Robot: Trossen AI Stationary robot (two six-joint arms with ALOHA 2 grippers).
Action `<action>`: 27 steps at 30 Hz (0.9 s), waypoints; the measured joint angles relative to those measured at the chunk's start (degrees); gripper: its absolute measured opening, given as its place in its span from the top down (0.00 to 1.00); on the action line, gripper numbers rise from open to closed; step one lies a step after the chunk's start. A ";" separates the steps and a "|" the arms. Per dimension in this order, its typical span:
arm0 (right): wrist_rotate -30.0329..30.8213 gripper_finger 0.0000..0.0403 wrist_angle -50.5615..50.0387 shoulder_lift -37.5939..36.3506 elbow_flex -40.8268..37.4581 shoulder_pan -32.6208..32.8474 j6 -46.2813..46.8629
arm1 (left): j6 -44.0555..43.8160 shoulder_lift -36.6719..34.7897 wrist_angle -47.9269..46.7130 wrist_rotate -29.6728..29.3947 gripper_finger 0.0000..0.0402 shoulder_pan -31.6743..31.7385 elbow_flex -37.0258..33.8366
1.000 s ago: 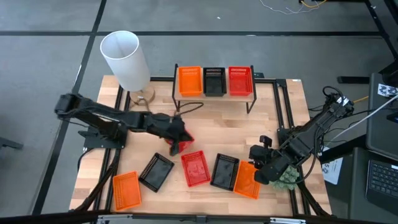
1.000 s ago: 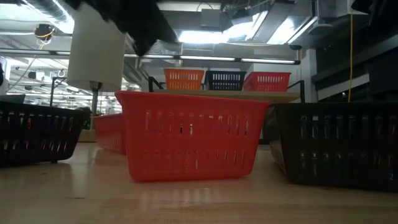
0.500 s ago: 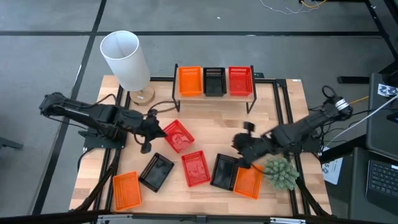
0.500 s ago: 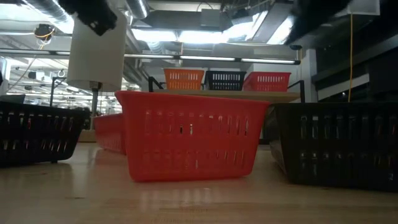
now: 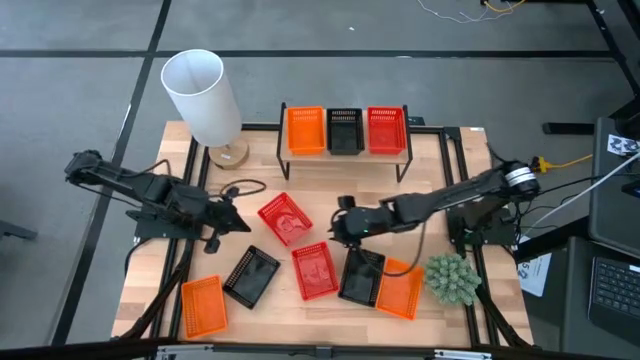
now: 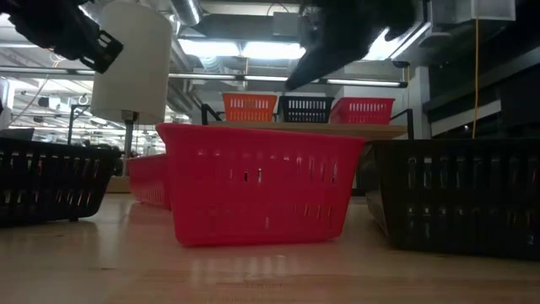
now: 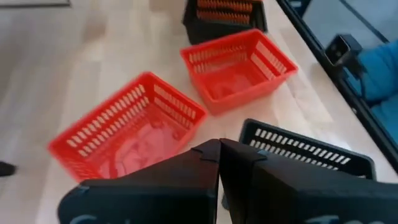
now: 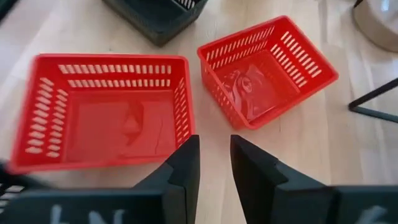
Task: Stack baskets on shelf by color
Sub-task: Stack the left red basket on the red basket on the top shelf
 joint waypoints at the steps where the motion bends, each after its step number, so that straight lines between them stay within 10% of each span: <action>1: -0.45 0.78 0.00 1.55 1.13 -0.40 -1.06 | 0.09 -1.58 0.10 -1.14 1.00 -0.25 -0.60; 14: -2.90 0.78 -6.34 19.65 19.10 -3.78 -14.48 | 0.58 -17.79 2.13 -4.79 1.00 -0.65 -9.87; 27: -2.46 0.78 -8.01 22.78 19.70 -4.68 -17.69 | 4.02 -25.89 1.60 -5.10 1.00 -0.65 -11.93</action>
